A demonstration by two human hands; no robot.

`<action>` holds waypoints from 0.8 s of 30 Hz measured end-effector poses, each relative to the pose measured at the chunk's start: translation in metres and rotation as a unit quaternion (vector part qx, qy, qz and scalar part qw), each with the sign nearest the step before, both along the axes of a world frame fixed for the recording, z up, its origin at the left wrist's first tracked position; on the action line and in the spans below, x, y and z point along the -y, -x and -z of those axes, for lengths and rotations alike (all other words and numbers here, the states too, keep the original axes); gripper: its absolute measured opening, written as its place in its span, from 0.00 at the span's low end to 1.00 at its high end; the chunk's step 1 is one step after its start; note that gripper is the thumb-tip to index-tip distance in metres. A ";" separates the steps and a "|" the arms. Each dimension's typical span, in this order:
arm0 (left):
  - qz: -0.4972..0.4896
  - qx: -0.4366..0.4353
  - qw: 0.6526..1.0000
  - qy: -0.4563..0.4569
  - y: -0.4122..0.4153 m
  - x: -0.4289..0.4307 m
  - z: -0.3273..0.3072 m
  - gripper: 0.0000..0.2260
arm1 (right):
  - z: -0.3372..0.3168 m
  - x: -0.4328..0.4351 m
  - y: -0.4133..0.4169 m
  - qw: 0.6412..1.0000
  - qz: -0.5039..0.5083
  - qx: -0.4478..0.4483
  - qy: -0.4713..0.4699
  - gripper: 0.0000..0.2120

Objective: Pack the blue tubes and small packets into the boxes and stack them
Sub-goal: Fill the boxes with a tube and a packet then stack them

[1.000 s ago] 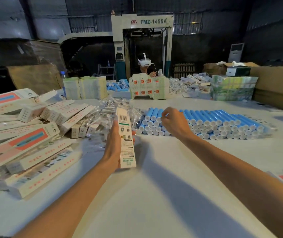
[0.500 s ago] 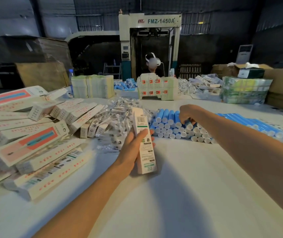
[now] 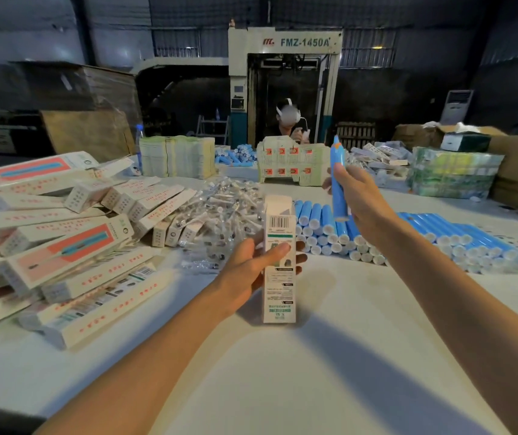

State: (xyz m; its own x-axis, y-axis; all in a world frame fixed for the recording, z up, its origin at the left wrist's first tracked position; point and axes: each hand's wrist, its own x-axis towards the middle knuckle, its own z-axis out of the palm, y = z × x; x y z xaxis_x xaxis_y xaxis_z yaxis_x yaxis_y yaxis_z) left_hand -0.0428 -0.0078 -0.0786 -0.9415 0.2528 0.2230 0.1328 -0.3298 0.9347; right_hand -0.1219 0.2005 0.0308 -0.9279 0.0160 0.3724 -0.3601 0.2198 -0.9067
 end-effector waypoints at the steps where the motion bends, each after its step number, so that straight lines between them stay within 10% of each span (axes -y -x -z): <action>1: 0.013 -0.002 1.000 -0.003 -0.001 -0.001 0.000 0.26 | -0.004 0.003 -0.015 0.998 -0.036 -0.019 0.045 0.17; 8: 0.037 -0.016 0.999 -0.023 -0.009 -0.005 0.001 0.24 | -0.030 0.027 -0.059 0.971 -0.145 -0.067 0.179 0.13; 24: -0.049 -0.037 0.998 0.016 -0.016 -0.011 0.001 0.21 | -0.018 0.028 -0.040 0.954 -0.165 -0.091 -0.235 0.30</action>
State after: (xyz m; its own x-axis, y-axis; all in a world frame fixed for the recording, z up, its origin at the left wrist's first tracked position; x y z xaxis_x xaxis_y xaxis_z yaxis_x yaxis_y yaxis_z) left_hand -0.0266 0.0028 -0.0799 -0.9433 0.1678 0.2863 0.2326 -0.2812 0.9310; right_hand -0.0822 0.1725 0.0491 -0.7734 -0.4735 0.4215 -0.6212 0.4336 -0.6528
